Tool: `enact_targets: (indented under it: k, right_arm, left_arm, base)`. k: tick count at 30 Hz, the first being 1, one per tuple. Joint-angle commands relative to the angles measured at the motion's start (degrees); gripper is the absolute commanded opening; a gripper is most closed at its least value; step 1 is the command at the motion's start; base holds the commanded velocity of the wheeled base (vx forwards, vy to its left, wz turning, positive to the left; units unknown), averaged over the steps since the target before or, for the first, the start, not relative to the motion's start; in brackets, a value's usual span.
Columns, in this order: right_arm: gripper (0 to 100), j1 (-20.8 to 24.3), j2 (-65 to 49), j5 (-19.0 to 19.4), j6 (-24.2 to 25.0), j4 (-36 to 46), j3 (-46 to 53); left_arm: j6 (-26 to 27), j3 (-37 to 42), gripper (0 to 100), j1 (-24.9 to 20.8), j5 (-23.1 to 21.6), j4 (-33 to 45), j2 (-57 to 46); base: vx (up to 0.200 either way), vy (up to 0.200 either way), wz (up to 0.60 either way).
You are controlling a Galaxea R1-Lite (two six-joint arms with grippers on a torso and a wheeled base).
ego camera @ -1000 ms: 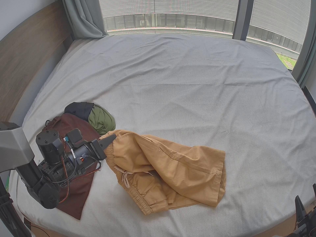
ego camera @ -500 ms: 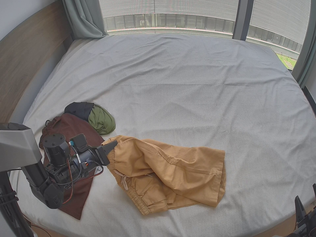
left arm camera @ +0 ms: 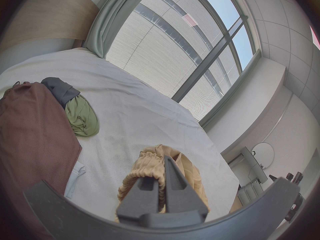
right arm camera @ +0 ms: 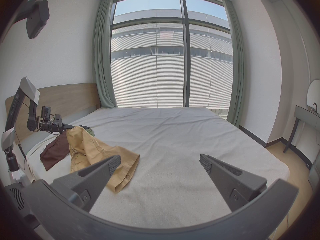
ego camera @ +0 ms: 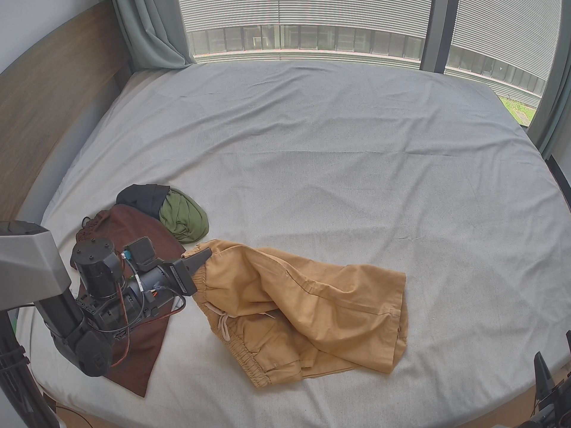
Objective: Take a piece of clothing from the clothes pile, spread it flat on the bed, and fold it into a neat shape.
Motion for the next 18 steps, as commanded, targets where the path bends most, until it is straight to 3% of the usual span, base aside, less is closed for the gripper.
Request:
enact_targets:
  k: [1, 4, 10, 18]
  right_arm:
    - [100, -0.1, -0.9, 0.2, -0.3, -2.0, 0.7]
    - [100, -0.6, 0.2, 0.3, -1.3, -8.6, -2.1]
    - [100, -0.5, 8.0, 2.8, -1.4, -8.8, -6.4]
    - [100, 2.1, 26.0, 10.5, -1.6, -9.3, -9.9]
  left_arm:
    - [-0.1, 0.1, 0, -0.2, 0.0, -0.1, -1.1]
    - [-0.2, 0.0, 0, 0.1, 0.0, -0.1, -1.1]
    - [-0.3, 0.1, 0, 0.1, 0.1, -0.1, -1.4]
    - [-0.3, -0.4, 0, 0.4, 0.0, -0.1, -1.3]
  base:
    - [0.0, 0.0, 0.0]
    - [0.0, 0.0, 0.0]
    - [0.0, 0.0, 0.0]
    - [0.0, 0.0, 0.0]
